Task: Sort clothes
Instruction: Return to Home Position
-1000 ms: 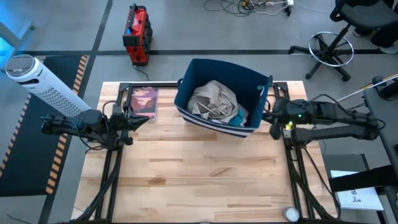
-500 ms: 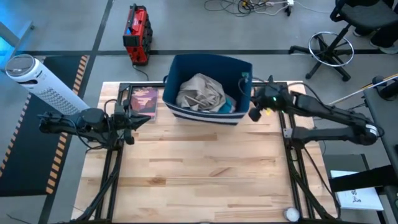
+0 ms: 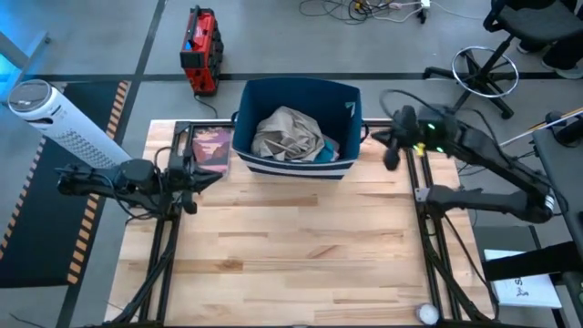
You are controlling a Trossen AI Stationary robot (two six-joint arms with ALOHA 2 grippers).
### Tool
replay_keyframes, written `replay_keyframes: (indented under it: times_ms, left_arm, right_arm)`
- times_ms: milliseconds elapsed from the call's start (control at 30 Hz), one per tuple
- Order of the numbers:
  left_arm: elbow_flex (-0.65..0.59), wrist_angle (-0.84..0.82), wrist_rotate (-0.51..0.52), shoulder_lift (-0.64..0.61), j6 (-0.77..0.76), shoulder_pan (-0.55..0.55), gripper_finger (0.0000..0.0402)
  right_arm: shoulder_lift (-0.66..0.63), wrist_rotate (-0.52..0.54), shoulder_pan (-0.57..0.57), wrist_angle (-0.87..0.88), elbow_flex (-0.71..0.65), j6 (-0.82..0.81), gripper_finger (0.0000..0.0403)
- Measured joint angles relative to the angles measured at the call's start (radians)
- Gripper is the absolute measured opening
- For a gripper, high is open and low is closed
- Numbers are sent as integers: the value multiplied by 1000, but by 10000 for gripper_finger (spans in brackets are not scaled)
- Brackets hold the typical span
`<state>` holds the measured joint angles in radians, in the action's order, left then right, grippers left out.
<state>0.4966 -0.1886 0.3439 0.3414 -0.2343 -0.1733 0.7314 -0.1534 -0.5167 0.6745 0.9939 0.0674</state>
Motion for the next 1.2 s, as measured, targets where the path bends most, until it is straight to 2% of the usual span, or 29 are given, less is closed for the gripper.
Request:
replay_keyframes:
  times_ms: [133,233,333,500,700,800,933,1067,1200]
  left_arm:
    - [-71,52,-15,-16,-17,0,0]
    - [-109,58,-15,-36,-26,0,0]
    - [-120,59,-12,-67,-15,0,0]
    - [-127,26,34,-139,17,0,0]
    - [-127,-118,65,-236,11,0,0]
    - [-129,-199,92,-275,-8,1,0]
    - [-178,-208,127,-321,-13,1,0]
    - [-247,-207,143,-341,-18,1,0]
    - [-253,-212,163,-341,-12,1,0]
  right_arm:
    - [-179,-108,72,-104,-137,-60,0]
    - [-281,-114,124,-212,-286,-134,0]
    - [-342,-113,170,-434,-446,-171,0]
    - [-330,-109,202,-799,-695,-186,0]
    - [-198,-98,207,-1169,-892,-224,0]
    - [-153,-81,207,-1201,-920,-202,0]
    - [-121,-80,207,-1231,-949,-198,0]
    - [-122,-73,207,-1267,-959,-196,0]
    - [-171,-73,207,-1243,-960,-197,0]
